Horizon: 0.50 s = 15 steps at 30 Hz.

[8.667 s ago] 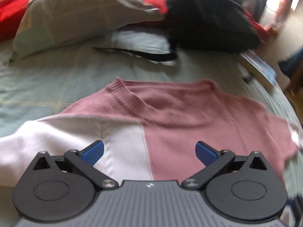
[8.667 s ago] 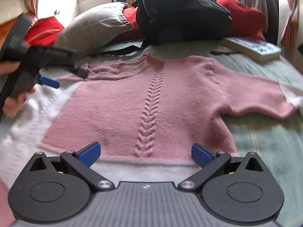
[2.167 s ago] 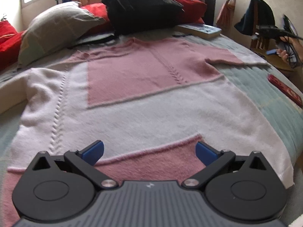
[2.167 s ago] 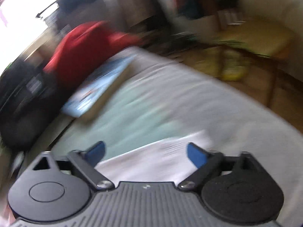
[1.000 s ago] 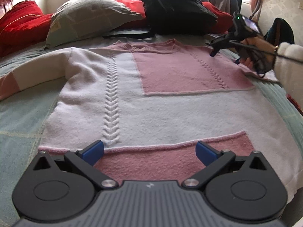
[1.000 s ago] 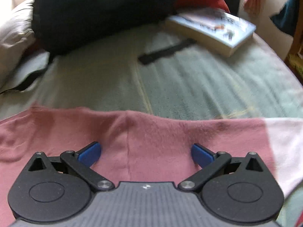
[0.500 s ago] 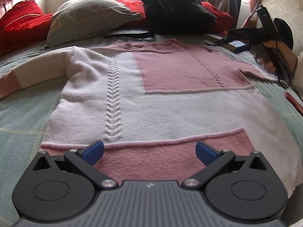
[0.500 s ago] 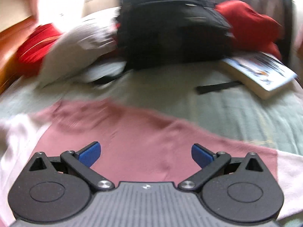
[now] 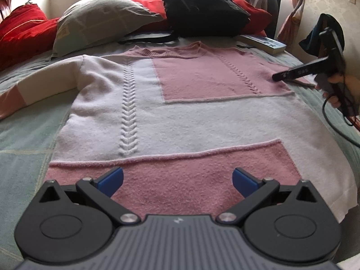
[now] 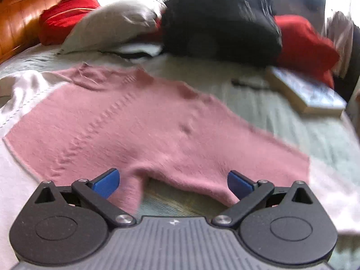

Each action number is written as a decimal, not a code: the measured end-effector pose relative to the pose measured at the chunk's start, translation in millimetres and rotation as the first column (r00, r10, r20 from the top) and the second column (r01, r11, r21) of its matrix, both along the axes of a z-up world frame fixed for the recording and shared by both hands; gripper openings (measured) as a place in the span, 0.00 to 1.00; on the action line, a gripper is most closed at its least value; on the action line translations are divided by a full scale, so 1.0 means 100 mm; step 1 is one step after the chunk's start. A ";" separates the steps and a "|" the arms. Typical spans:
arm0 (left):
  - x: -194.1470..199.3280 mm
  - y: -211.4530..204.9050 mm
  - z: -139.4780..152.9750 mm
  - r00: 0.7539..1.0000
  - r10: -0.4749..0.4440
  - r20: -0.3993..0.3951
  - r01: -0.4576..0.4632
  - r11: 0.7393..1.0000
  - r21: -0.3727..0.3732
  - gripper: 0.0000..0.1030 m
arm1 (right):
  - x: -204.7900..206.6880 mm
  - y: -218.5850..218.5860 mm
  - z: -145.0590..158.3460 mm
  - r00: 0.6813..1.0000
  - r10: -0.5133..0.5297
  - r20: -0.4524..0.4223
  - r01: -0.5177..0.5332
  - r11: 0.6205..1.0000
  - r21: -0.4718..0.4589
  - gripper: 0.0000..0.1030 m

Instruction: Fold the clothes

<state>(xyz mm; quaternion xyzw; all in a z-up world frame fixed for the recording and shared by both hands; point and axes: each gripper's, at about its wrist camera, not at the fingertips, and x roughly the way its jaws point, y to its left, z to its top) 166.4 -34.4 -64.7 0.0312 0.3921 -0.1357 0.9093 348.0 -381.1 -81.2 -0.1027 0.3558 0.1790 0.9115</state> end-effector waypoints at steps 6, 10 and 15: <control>-0.05 -0.01 0.03 1.000 0.005 0.009 -0.006 1.000 0.011 0.99 | -0.18 0.48 0.08 0.988 0.148 0.049 -0.146 0.989 -0.027 1.00; -0.08 0.00 0.06 1.000 0.006 0.017 -0.007 1.000 0.026 0.99 | -0.19 0.59 -0.20 0.985 0.175 0.010 -0.173 0.980 -0.096 1.00; -0.07 0.07 0.04 1.000 0.009 0.013 -0.009 0.999 0.037 0.99 | -0.33 0.29 -0.13 0.996 0.088 0.000 -0.088 0.995 -0.036 1.00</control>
